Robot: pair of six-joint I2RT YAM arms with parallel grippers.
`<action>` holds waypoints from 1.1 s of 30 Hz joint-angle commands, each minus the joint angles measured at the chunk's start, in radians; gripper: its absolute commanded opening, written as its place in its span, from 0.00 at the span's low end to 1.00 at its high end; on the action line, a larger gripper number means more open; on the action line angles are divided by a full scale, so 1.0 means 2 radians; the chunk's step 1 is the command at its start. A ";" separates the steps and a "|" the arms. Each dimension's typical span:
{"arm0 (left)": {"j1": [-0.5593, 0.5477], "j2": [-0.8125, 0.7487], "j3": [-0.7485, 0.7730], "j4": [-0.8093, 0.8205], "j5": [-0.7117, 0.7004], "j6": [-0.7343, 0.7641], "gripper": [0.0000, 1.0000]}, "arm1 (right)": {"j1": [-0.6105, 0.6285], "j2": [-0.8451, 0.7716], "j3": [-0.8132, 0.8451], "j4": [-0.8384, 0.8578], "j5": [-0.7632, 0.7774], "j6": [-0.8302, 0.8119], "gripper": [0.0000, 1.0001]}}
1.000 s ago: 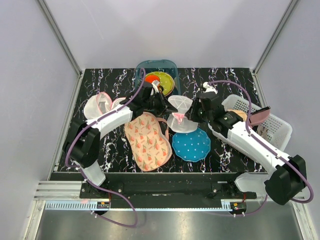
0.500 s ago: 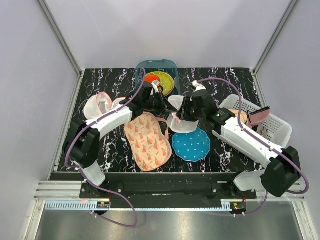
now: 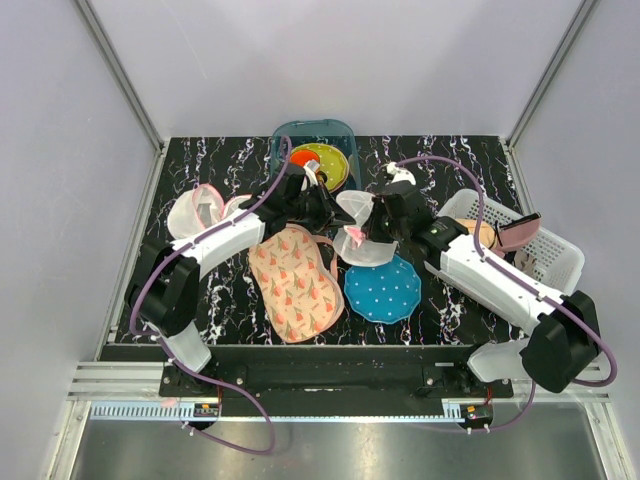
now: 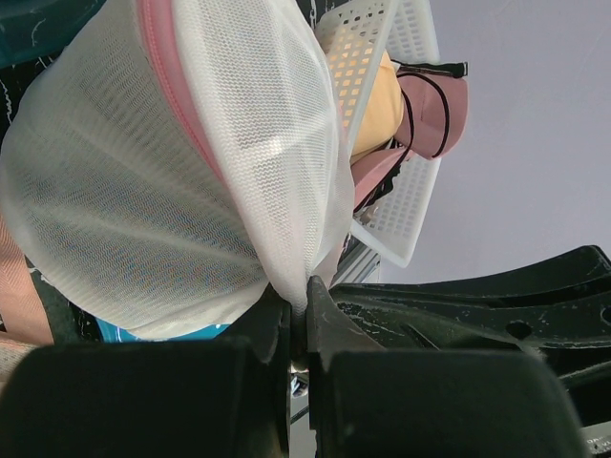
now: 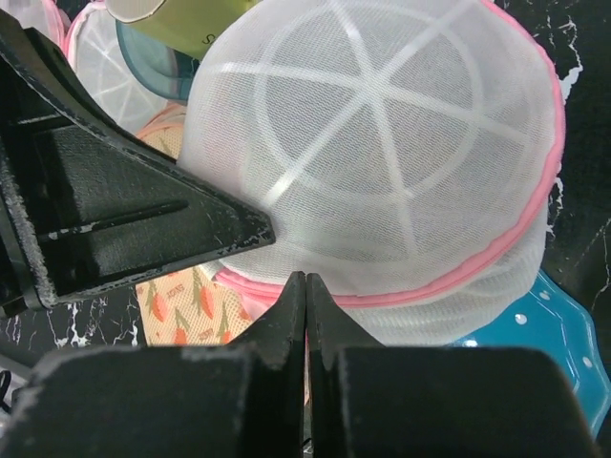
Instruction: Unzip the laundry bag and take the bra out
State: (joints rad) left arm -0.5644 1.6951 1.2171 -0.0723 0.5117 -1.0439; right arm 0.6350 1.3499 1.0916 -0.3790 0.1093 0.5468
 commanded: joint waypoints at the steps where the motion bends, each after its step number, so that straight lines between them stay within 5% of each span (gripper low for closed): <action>1: 0.002 -0.028 0.001 0.030 0.005 0.003 0.00 | 0.004 -0.030 -0.010 0.002 0.033 -0.005 0.07; 4: 0.002 -0.026 -0.001 0.035 0.007 0.002 0.00 | 0.004 -0.043 -0.014 0.004 0.017 -0.003 0.28; 11: 0.002 -0.025 -0.004 0.046 0.009 -0.005 0.00 | 0.007 -0.047 -0.031 0.015 -0.012 0.008 0.47; 15: 0.002 -0.026 -0.005 0.046 0.009 -0.005 0.00 | 0.010 -0.049 -0.044 0.025 -0.026 0.020 0.47; 20: 0.002 -0.025 -0.003 0.048 0.010 -0.007 0.00 | 0.020 -0.041 -0.056 0.044 -0.043 0.036 0.40; 24: 0.002 -0.025 -0.005 0.048 0.010 -0.007 0.00 | 0.026 -0.041 -0.061 0.052 -0.048 0.041 0.00; 33: 0.002 -0.022 -0.003 0.052 0.009 -0.011 0.00 | 0.071 -0.019 -0.065 0.074 -0.087 0.061 0.00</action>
State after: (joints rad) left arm -0.5644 1.6897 1.2007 -0.0307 0.5186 -1.0557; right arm 0.7208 1.2816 0.9642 -0.3008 -0.0017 0.6395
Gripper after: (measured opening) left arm 0.035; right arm 0.011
